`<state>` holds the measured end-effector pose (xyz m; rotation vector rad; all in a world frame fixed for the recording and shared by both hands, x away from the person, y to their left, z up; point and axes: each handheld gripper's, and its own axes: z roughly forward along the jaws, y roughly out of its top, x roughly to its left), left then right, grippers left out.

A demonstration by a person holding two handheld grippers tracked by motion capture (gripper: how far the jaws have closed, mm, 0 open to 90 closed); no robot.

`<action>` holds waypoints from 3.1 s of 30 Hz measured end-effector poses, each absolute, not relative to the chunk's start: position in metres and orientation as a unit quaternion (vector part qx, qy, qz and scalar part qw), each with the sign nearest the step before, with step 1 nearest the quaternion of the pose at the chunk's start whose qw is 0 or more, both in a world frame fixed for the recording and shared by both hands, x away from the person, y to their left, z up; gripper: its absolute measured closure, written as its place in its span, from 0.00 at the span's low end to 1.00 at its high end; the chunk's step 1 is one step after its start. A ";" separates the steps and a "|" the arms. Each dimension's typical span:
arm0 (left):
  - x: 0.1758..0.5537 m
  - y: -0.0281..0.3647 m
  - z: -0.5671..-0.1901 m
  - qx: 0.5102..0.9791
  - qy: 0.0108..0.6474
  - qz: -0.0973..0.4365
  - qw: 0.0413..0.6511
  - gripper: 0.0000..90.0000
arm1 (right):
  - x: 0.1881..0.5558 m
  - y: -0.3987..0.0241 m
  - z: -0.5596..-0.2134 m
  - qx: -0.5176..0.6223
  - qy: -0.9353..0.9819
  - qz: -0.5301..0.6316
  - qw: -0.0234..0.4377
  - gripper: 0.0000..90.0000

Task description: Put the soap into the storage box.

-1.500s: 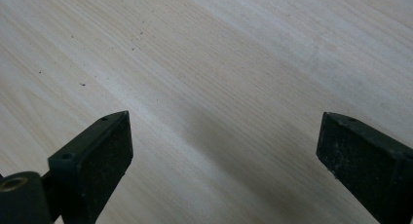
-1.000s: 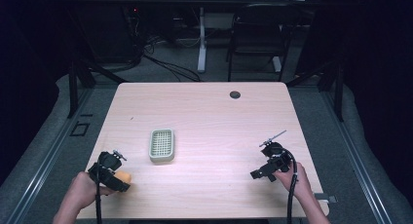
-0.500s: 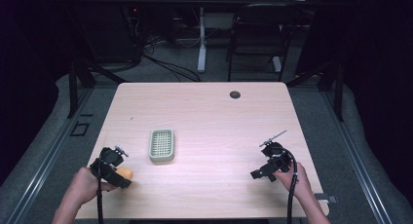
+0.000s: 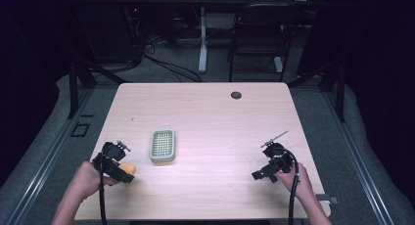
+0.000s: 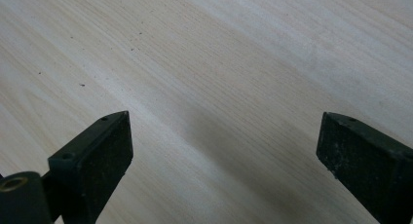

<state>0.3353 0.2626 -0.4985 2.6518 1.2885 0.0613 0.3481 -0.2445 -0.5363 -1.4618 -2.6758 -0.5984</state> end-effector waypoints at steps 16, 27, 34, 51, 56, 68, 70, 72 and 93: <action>0.356 0.251 -0.487 0.900 0.423 0.027 0.098 0.30 | 0.348 -0.245 -0.537 -0.470 -0.861 -0.192 0.019 0.07; 0.365 0.247 -0.484 0.902 0.419 0.030 0.100 0.30 | 0.348 -0.244 -0.537 -0.470 -0.861 -0.192 0.019 0.07; 0.370 0.244 -0.480 0.902 0.418 0.035 0.104 0.30 | 0.349 -0.245 -0.536 -0.466 -0.864 -0.187 0.020 0.07; 0.384 0.230 -0.472 0.904 0.409 0.042 0.116 0.30 | 0.348 -0.245 -0.538 -0.472 -0.860 -0.195 0.019 0.07; 0.390 0.226 -0.470 0.905 0.405 0.045 0.118 0.30 | 0.348 -0.245 -0.536 -0.475 -0.857 -0.197 0.024 0.07; 0.400 0.214 -0.466 0.907 0.398 0.049 0.126 0.30 | 0.349 -0.245 -0.537 -0.472 -0.860 -0.194 0.022 0.07; 0.401 0.213 -0.466 0.907 0.398 0.050 0.127 0.30 | 0.349 -0.245 -0.537 -0.472 -0.860 -0.194 0.023 0.07; 0.403 0.211 -0.466 0.908 0.397 0.050 0.127 0.30 | 0.349 -0.245 -0.537 -0.472 -0.859 -0.195 0.022 0.07; 0.417 0.194 -0.468 0.908 0.391 0.058 0.141 0.30 | 0.349 -0.245 -0.537 -0.468 -0.863 -0.190 0.023 0.07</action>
